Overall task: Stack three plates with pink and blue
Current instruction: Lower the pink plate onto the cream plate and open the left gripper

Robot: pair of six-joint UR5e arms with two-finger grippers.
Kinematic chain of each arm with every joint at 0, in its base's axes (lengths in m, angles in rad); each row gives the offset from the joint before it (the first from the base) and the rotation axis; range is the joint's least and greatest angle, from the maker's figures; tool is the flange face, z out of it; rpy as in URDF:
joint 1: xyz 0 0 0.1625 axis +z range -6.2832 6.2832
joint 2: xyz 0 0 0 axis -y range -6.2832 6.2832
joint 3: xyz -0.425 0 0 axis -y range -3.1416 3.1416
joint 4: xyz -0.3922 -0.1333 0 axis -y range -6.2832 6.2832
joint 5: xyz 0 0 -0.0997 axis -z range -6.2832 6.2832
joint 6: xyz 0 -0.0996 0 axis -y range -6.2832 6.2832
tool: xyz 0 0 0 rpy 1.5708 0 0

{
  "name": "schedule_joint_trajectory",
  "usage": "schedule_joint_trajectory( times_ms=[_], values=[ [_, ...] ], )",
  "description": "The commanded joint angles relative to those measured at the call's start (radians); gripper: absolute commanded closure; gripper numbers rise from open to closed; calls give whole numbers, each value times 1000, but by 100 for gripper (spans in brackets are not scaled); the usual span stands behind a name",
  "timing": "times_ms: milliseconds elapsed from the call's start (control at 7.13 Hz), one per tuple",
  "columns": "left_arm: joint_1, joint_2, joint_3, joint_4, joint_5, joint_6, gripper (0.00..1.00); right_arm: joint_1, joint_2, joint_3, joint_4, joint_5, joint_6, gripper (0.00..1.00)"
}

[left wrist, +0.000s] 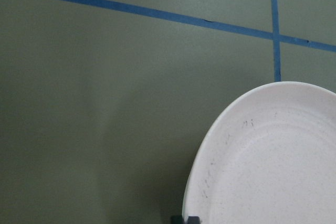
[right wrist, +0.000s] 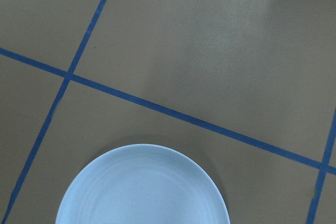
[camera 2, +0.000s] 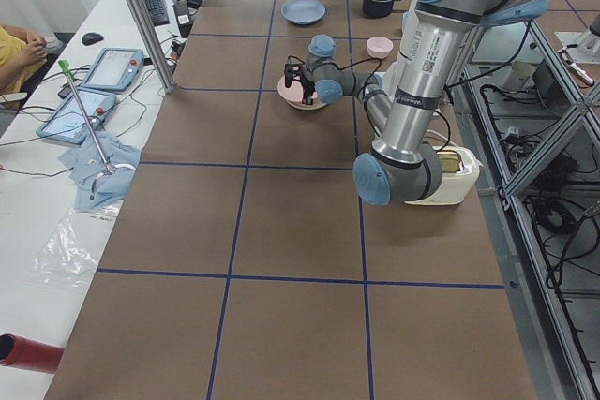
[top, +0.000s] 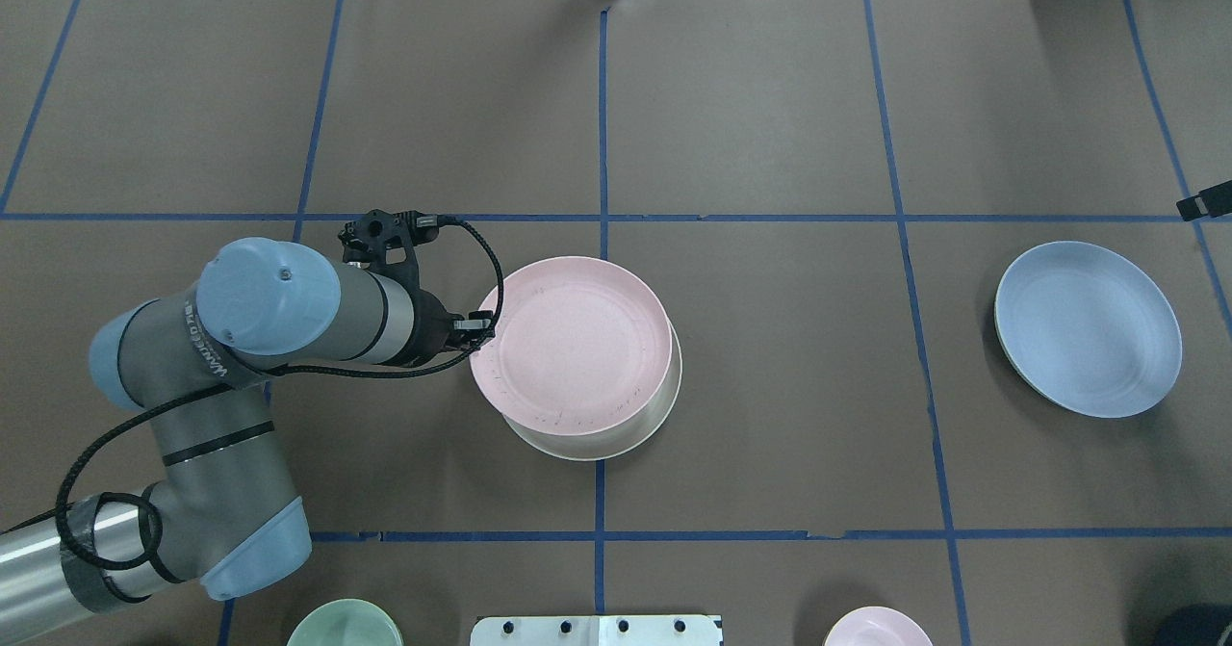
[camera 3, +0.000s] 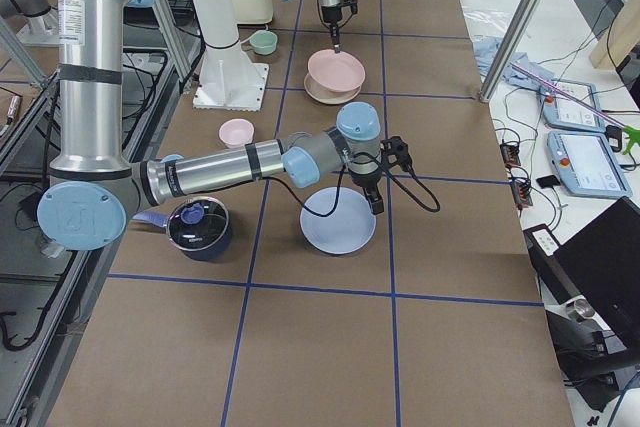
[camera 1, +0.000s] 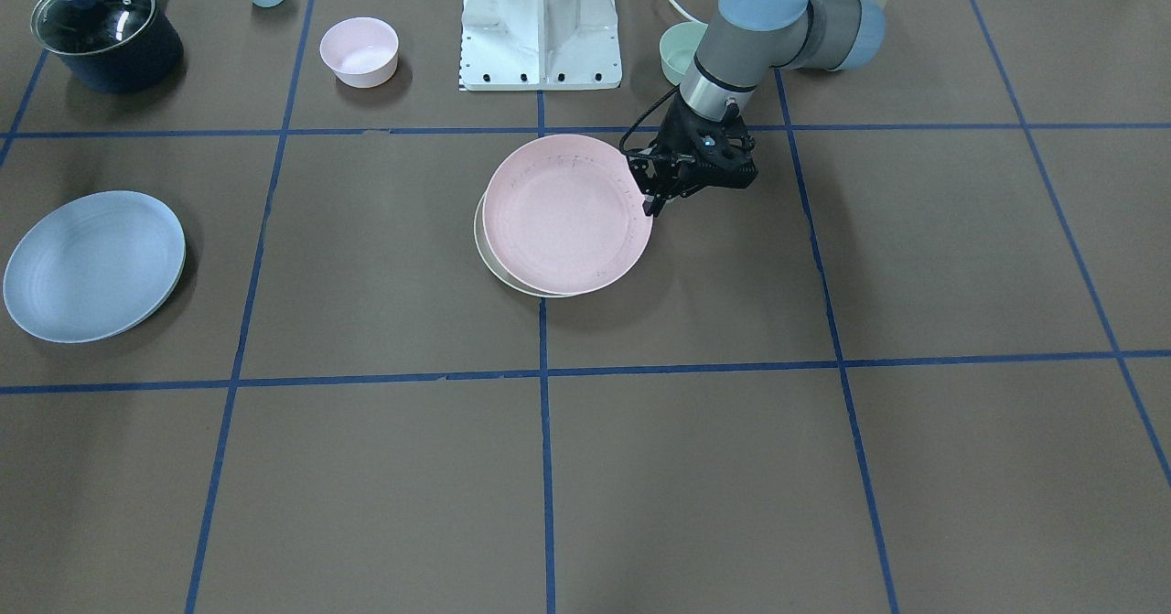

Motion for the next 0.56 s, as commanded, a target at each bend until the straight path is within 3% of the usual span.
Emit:
schedule_joint_trajectory(
  times_ms=[0,280,421],
  values=[
    [7,-23,26,-4,6,-10,1,0,0,0,0,0,0,0],
    [-25,-3,-37,8,-6,64,0,0,-6,-1,0,0,21,0],
    [-96,41,-92,39,-31,253,0,-14,-12,-1,9,-1,72,0]
  ],
)
